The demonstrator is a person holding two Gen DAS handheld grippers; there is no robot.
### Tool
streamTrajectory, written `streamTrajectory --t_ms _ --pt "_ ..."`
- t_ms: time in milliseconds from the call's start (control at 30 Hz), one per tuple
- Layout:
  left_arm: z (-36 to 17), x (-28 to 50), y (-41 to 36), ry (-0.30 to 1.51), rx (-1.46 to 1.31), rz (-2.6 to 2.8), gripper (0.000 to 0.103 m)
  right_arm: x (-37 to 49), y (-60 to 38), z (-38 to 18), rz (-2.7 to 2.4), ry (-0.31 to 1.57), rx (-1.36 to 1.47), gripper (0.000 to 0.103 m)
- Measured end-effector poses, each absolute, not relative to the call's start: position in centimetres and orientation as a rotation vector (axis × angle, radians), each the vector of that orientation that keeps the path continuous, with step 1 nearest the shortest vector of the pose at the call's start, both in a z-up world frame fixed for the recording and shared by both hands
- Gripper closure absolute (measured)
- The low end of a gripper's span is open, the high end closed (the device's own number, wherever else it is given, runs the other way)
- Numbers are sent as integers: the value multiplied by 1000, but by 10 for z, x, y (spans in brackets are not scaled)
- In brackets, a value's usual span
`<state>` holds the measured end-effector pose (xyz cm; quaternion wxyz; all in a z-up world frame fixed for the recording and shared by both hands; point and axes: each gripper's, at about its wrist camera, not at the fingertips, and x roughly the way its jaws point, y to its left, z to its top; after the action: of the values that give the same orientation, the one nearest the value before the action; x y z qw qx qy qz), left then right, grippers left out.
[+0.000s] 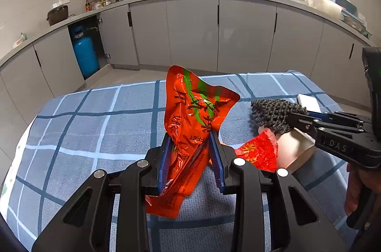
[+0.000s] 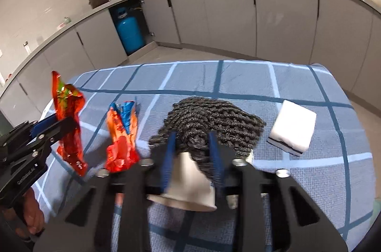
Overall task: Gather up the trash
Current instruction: 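Grasp the orange snack wrapper with the left gripper while the right grasps the black scrubber, then carry the scrubber over the basin and open the right gripper to drop it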
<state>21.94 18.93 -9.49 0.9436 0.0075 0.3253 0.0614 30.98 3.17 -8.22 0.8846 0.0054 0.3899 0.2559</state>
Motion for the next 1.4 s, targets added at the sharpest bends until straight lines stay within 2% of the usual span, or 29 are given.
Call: streamTrajectory --t_ms 233,567,1400 --pt "-80 213 180 636 16 117 71 288 16 -54 540 702 45 86" --pt "-60 215 128 619 38 20 71 256 -71 -23 418 605 100 86" --pt "-71 227 -117 636 172 -432 71 192 -317 -66 -9 631 241 85"
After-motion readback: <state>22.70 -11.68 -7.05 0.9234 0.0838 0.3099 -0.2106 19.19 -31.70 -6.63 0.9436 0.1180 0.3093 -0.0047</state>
